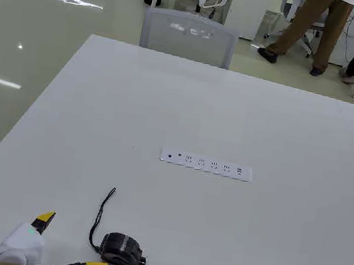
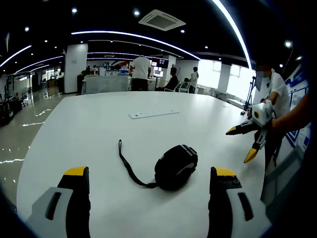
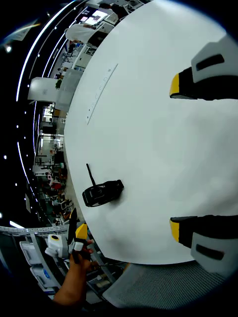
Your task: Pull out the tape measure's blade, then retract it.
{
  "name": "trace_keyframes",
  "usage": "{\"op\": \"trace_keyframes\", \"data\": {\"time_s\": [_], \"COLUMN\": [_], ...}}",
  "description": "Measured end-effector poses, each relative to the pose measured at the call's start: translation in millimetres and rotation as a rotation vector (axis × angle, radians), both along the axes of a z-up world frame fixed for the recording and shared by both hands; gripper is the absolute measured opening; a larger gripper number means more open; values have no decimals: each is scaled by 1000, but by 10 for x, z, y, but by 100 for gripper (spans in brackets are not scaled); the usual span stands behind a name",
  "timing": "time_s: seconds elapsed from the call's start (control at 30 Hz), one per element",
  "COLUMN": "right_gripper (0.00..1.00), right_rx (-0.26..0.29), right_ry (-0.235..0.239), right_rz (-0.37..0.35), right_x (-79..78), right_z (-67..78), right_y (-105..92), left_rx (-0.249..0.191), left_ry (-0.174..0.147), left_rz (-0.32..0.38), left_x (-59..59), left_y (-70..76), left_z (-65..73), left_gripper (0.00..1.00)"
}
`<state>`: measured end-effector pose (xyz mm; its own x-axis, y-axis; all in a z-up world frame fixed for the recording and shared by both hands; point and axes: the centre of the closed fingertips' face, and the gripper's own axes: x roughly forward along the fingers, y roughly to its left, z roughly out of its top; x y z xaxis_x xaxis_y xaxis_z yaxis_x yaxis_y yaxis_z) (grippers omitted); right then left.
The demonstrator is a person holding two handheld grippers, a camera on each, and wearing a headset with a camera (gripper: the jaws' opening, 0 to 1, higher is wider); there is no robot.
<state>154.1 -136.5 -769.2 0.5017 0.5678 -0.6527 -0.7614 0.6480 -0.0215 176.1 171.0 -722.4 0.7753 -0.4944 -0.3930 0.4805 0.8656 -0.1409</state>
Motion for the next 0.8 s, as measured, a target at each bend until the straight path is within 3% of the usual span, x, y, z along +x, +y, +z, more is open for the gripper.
{"op": "trace_keyframes", "data": {"time_s": [0.1, 0.17, 0.2, 0.27, 0.3, 0.33, 0.4, 0.47, 0.53, 0.57, 0.6, 0.63, 0.67, 0.7, 0.8], "right_gripper": [100, 100, 100, 100, 100, 100, 100, 100, 100, 100, 100, 100, 100, 100, 100], "right_rx": [36, 45, 38, 43, 48, 49, 50, 60, 49, 60, 77, 87, 85, 78, 57], "right_ry": [-19, -35, -52, -51, -47, -52, -64, -70, -78, -84, -69, -58, -66, -77, -80], "right_rz": [-64, -80, -94, -107, -120, -135, -159, -187, -206, -235, -256, -260, -256, -249, -243], "right_x": [-18, -62, -66, -131, -150, -173, -252, -298, -348, -374, -403, -435, -470, -500, -582], "right_z": [137, 214, 246, 302, 293, 265, 328, 365, 355, 360, 352, 343, 344, 350, 380], "right_y": [-181, -312, -388, -508, -571, -674, -766, -865, -1014, -1088, -1120, -1147, -1183, -1189, -1206], "left_rx": [-21, 7, 1, 25, 39, 14, 21, 31, 11, -58, -87, -55, 8, 32, 7], "left_ry": [14, -14, -19, 2, 29, 30, 4, 3, 1, 40, 62, 72, 55, 23, 4], "left_rz": [-20, -23, -23, -13, -7, -12, -5, -2, 12, 36, 34, 31, 38, 33, 66], "left_x": [-178, -286, -336, -451, -512, -582, -677, -741, -820, -878, -911, -944, -970, -955, -983], "left_y": [17, 112, 150, 274, 333, 357, 420, 496, 531, 538, 554, 609, 701, 810, 939], "left_z": [-18, -18, -29, -99, -139, -106, 8, 71, 228, 287, 303, 294, 295, 291, 360], "left_gripper": [99, 99, 99, 99, 99, 99, 99, 99, 99, 99, 99, 99, 99, 99, 99]}}
